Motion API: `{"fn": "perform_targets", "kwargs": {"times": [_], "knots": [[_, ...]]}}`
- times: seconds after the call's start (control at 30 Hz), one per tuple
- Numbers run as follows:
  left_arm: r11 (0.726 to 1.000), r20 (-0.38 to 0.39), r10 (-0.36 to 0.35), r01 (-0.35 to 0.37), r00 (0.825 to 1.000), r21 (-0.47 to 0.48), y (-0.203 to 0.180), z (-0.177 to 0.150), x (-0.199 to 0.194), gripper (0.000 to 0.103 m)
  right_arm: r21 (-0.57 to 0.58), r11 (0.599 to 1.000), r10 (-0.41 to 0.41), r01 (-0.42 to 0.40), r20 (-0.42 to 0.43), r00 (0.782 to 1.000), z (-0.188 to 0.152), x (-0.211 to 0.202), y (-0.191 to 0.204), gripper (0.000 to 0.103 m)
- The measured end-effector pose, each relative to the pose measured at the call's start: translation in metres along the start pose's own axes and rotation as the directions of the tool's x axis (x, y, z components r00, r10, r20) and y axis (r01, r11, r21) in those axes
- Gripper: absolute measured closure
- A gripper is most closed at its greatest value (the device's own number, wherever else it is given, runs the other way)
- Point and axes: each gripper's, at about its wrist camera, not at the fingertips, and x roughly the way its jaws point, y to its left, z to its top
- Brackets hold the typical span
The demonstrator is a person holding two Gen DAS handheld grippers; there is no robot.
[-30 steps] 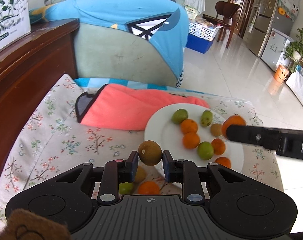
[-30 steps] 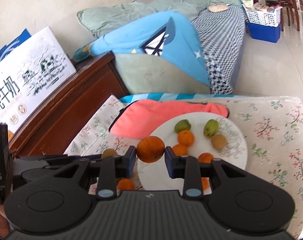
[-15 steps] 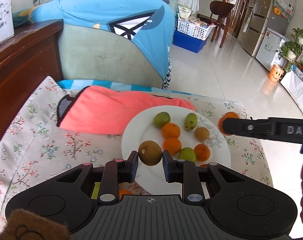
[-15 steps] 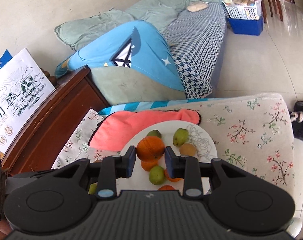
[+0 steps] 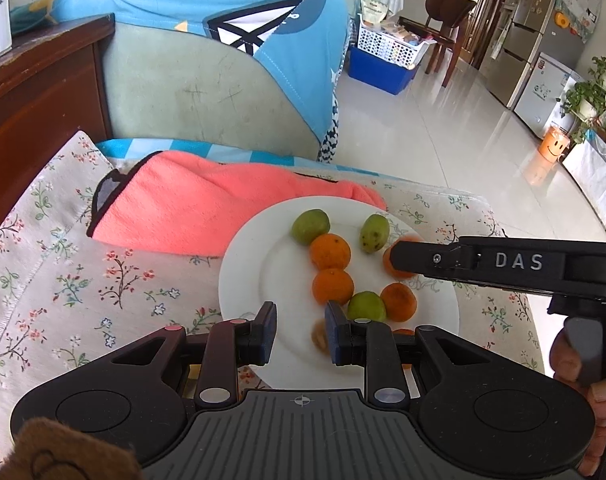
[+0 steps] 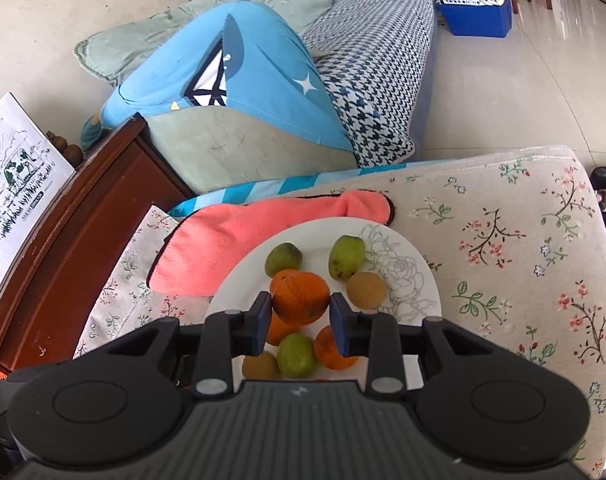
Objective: Organize fruits
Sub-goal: 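Open both tools on the plate and move them back over the fruit pile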
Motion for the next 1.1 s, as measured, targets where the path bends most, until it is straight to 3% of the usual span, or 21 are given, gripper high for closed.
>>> {"fn": "perform_targets", "kwargs": {"times": [0.17, 0.3, 0.4, 0.8, 1.1], "knots": [[1.000, 0.014, 0.026, -0.026, 1.000, -0.012, 0.004, 0.002, -0.005, 0.077, 0.021, 1.000, 0.018, -0.019, 0.017, 1.000, 0.002, -0.004, 0.000, 0.068], [0.996, 0.014, 0.078, -0.078, 0.997, -0.039, 0.011, 0.004, -0.008, 0.055, 0.012, 1.000, 0.018, -0.018, 0.019, 1.000, 0.002, -0.005, 0.004, 0.067], [0.991, 0.024, 0.126, -0.125, 0.992, -0.039, 0.017, 0.008, -0.014, 0.044, 0.000, 1.000, 0.018, -0.018, 0.017, 1.000, 0.001, -0.007, 0.008, 0.067], [0.984, 0.066, 0.170, -0.165, 0.983, -0.069, 0.060, 0.010, -0.057, 0.037, -0.130, 0.991, 0.037, -0.035, 0.010, 0.999, -0.015, -0.020, 0.037, 0.063], [0.974, 0.041, 0.214, -0.209, 0.976, -0.089, 0.086, -0.011, -0.075, 0.037, -0.219, 0.972, 0.079, -0.085, -0.034, 0.996, -0.039, -0.023, 0.067, 0.063]]}}
